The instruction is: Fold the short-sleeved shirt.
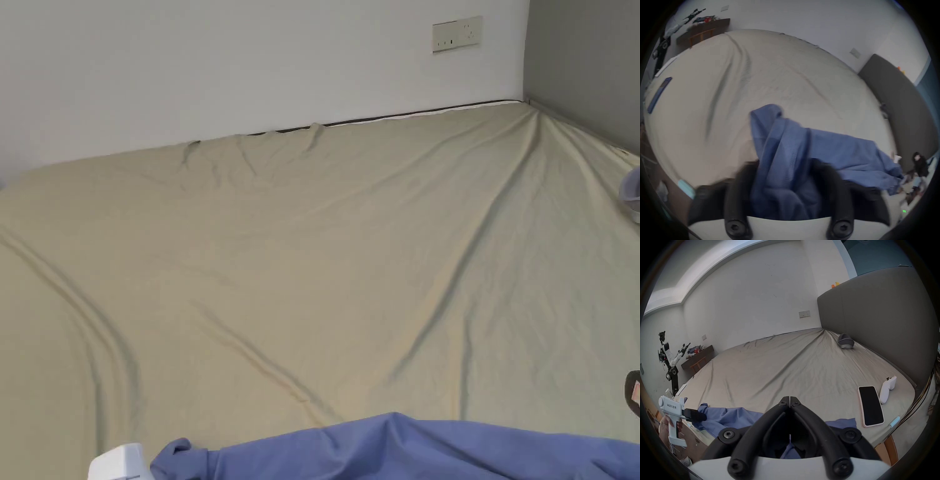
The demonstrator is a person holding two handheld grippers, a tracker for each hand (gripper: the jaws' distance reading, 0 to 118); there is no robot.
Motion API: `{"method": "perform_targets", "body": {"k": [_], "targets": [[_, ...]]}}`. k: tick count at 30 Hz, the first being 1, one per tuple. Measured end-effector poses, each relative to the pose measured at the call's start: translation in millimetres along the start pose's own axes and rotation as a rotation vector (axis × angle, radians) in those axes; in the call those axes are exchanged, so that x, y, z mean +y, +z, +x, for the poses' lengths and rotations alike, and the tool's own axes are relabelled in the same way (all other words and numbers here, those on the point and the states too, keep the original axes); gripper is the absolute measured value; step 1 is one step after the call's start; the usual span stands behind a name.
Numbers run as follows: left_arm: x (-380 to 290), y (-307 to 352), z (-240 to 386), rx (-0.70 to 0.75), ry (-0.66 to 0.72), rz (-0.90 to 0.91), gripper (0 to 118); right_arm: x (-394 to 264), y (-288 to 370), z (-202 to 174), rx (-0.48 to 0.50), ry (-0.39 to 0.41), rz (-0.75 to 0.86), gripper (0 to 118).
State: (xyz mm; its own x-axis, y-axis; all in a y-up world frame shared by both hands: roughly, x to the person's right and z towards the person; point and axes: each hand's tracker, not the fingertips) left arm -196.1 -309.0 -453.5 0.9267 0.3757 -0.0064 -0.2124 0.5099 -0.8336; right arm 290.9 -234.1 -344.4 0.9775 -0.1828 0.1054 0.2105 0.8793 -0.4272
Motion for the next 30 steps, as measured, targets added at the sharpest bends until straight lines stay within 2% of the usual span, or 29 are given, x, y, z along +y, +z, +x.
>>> {"method": "perform_targets", "body": {"k": [1,3,7,10,13,17,18,20,21,22,24,25,27,30], "targets": [[2.5,3.6,-3.9,-0.073,0.066,0.011,14,-0.6,0.7,2.8,0.000,-0.008,-0.003,0],[3.9,18.7,4.2,-0.123,0.136,0.068,14,-3.8,2.4,6.2,-0.008,-0.022,-0.009,0],[7.6,48.9,61.2,-0.110,-0.101,0.158,14,-9.6,5.3,10.5,-0.064,-0.031,-0.031,0],[5.0,44.0,109.8,-0.238,-0.200,0.163,14,-14.2,7.5,11.5,-0.072,-0.052,-0.036,0],[-0.7,9.8,151.7,-0.370,-0.230,0.072,14,-18.1,11.2,7.8,-0.064,-0.063,-0.043,0],[-22.0,-44.9,196.7,-0.407,-0.305,-0.102,15,-22.3,11.9,7.6,-0.060,-0.075,-0.054,0],[-25.6,-53.6,202.5,-0.393,-0.323,-0.135,21,-24.3,11.6,9.2,-0.067,-0.072,-0.062,0],[-33.4,-64.9,211.9,-0.343,-0.344,-0.180,42,-25.7,15.1,9.3,-0.076,-0.063,-0.063,0],[-35.0,-66.6,214.1,-0.339,-0.333,-0.186,47,-25.8,15.9,9.9,-0.074,-0.062,-0.064,0],[-35.7,-64.2,213.2,-0.351,-0.326,-0.175,47,-26.2,16.5,10.4,-0.070,-0.065,-0.065,0],[-36.0,-50.3,207.3,-0.391,-0.309,-0.124,78,-26.4,16.0,11.7,-0.063,-0.067,-0.068,0],[-33.7,-38.0,206.0,-0.395,-0.313,-0.083,87,-26.7,15.4,12.3,-0.063,-0.066,-0.070,0],[-29.3,-14.0,195.1,-0.385,-0.326,0.003,97,-28.0,14.3,12.4,-0.069,-0.060,-0.076,0],[-20.9,10.6,174.9,-0.336,-0.319,0.111,100,-30.7,13.1,14.8,-0.076,-0.068,-0.083,0]]}}
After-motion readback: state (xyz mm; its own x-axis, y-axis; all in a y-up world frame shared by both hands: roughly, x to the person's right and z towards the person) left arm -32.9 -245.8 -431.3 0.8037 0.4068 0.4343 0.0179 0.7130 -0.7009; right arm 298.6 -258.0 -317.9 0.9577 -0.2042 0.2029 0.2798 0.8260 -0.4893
